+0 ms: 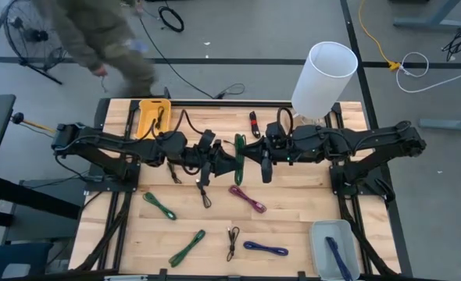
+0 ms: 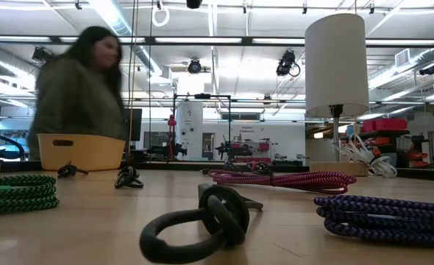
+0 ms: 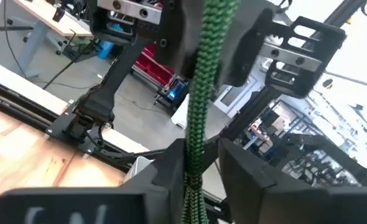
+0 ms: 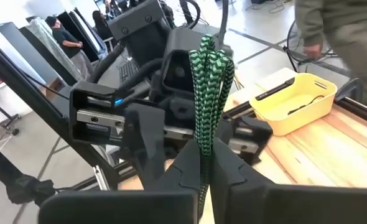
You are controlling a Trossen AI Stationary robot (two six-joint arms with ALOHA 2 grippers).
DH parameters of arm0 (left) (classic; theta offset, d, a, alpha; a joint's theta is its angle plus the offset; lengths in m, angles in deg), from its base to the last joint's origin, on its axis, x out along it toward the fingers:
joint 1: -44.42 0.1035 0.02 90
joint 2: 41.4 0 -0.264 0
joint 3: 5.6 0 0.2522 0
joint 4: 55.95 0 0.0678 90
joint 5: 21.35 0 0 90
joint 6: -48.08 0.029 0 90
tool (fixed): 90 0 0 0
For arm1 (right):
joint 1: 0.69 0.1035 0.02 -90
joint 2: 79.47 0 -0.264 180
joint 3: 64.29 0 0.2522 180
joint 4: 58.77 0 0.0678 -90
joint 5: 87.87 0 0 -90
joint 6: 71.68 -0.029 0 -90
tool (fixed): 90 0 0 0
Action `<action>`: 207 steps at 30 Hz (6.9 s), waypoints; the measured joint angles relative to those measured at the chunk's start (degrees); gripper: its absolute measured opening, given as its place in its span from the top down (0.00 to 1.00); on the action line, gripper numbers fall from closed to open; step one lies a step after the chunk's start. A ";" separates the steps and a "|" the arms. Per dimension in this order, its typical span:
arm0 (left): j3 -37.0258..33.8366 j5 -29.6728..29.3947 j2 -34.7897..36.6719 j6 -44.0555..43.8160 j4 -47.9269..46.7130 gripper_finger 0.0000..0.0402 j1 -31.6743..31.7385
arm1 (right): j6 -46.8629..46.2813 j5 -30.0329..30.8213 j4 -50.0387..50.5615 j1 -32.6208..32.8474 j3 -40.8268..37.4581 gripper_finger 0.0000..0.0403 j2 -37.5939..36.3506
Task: Pick & Place USB Port
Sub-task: Put the green charger cable into the gray bin, then put the black charger cable into the yellow bin
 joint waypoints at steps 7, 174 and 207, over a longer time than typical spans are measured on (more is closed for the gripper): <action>0.03 4.40 3.77 4.44 -2.27 0.54 2.21 | -2.77 -0.36 5.48 0.59 -0.11 0.99 -1.94; 0.04 16.39 5.71 5.01 -9.95 0.53 2.97 | -21.20 -13.17 -6.14 -42.78 -21.55 0.51 25.02; 0.04 16.11 5.71 6.39 -9.84 0.53 3.50 | -23.71 -26.41 -4.46 -40.97 -20.56 0.90 22.68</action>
